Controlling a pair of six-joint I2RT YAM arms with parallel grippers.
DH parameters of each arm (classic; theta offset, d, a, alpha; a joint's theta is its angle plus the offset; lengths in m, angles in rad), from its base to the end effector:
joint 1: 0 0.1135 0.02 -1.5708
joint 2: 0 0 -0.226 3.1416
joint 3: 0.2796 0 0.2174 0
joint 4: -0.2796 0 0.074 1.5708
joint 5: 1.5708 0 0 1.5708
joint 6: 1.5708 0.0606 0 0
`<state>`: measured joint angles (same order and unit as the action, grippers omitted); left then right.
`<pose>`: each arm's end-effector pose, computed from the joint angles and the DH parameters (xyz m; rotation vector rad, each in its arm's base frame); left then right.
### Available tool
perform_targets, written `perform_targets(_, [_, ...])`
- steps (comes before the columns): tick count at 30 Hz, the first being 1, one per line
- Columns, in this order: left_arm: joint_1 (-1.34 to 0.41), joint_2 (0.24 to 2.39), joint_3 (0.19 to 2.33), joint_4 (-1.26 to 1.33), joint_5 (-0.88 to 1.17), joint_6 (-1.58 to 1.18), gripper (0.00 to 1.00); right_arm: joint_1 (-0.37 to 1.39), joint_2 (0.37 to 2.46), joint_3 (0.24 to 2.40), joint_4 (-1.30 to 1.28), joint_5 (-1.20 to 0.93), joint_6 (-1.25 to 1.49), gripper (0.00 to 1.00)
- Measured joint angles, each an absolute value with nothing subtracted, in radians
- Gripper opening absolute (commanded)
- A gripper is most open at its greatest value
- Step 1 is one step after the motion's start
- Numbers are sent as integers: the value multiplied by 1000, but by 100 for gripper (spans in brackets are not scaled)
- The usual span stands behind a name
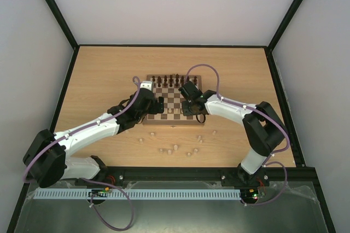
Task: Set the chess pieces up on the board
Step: Place the chess piece on the chessboard, then pick up the chess piece at the center of the board.
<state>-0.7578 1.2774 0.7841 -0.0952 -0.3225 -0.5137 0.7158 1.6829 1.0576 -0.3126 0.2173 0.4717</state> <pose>0.2140 -0.1761 0.2108 0.0759 2.1504 -0.4003 0.2565 0.2058 0.1570 -0.2149 2.4827 0.2311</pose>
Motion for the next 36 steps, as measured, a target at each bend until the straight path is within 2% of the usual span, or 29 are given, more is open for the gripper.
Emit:
perform_targets(11, [-757, 1277, 784, -95, -323, -514, 99, 716, 1671, 1057, -320, 233, 478, 42])
perform_targets(19, [-757, 1277, 784, -95, -323, -514, 99, 716, 1477, 1003, -339, 291, 501, 54])
perform_targets(24, [-748, 1277, 784, -96, -316, -520, 99, 716, 1372, 914, -339, 337, 533, 79])
perform_targets(27, [-739, 1278, 784, -100, -310, -527, 99, 716, 1330, 864, -340, 369, 545, 100])
perform_targets(36, [-822, 1269, 798, -231, -287, -622, 99, 695, 1245, 807, -323, 404, 545, 99])
